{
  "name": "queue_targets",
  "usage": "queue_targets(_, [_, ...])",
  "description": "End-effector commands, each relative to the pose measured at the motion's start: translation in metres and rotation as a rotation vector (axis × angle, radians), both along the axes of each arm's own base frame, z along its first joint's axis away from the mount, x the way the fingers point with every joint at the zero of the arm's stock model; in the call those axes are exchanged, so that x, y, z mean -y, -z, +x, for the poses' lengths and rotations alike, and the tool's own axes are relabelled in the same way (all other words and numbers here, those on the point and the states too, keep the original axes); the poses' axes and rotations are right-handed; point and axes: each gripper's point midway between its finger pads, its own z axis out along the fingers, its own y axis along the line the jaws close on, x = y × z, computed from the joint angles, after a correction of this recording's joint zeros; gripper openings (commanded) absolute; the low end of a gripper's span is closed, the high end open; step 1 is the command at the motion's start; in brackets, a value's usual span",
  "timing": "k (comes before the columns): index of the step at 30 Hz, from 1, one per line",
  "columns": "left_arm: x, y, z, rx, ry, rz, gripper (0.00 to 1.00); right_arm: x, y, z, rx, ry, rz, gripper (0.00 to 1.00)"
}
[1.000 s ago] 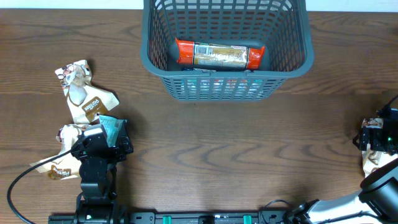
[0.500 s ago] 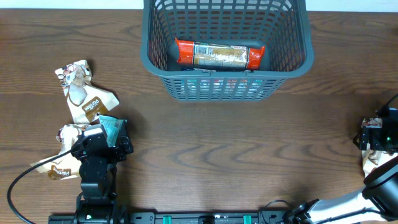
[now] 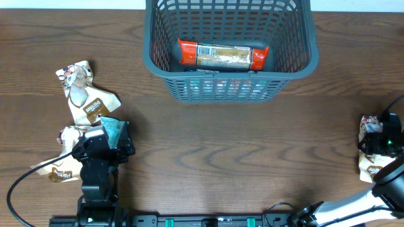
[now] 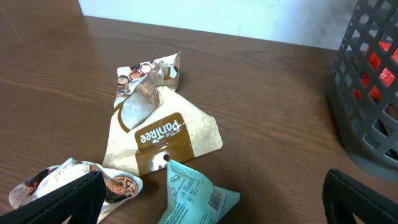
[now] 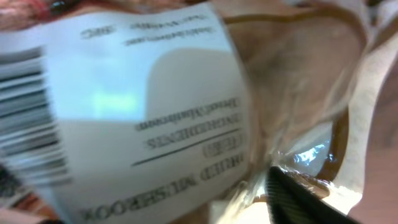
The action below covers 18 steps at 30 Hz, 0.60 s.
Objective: Pack container
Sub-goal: 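Grasp the dried-mushroom pouch with the right gripper, then carry the mushroom pouch into the basket and release it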
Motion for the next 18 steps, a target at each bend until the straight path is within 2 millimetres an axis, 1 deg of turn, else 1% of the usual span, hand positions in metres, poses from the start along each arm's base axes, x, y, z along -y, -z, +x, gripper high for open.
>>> queue_targets(1, [0.001,-0.014,0.002,0.037,0.004,-0.013,0.99,-0.003,0.005,-0.002,0.003,0.024,0.027,0.38])
queue_targets(2, [0.001,-0.015,0.002,0.039,0.004,-0.013,0.99,-0.002,0.005,-0.001,0.006,0.042,0.028,0.27])
queue_targets(3, [0.001,-0.015,0.003,0.041,0.004,-0.013,0.99,-0.002,0.005,-0.001,0.008,0.059,0.030,0.23])
queue_targets(6, [0.001,-0.015,0.003,0.041,0.004,-0.013,0.99,-0.005,0.002,0.007,0.050,0.101,0.060,0.17])
queue_targets(8, [0.001,-0.015,0.003,0.041,0.004,-0.013,0.99,-0.008,-0.005,0.019,0.104,0.131,0.089,0.08])
queue_targets(10, [0.001,-0.015,0.003,0.041,0.004,-0.013,0.99,-0.008,-0.017,0.034,0.160,0.161,0.107,0.01])
queue_targets(11, [0.001,-0.015,0.003,0.041,0.004,-0.013,0.99,-0.008,-0.025,0.042,0.186,0.172,0.114,0.01])
queue_targets(14, [0.001,-0.015,0.003,0.040,0.004,-0.013,0.99,-0.012,-0.058,0.072,0.264,0.150,0.123,0.01])
queue_targets(16, [0.001,-0.015,0.003,0.041,0.004,-0.013,0.99,-0.017,-0.087,0.092,0.304,0.122,0.107,0.01])
queue_targets(18, [0.001,-0.015,0.003,0.041,0.004,-0.013,0.99,-0.026,-0.121,0.114,0.352,0.079,0.085,0.01])
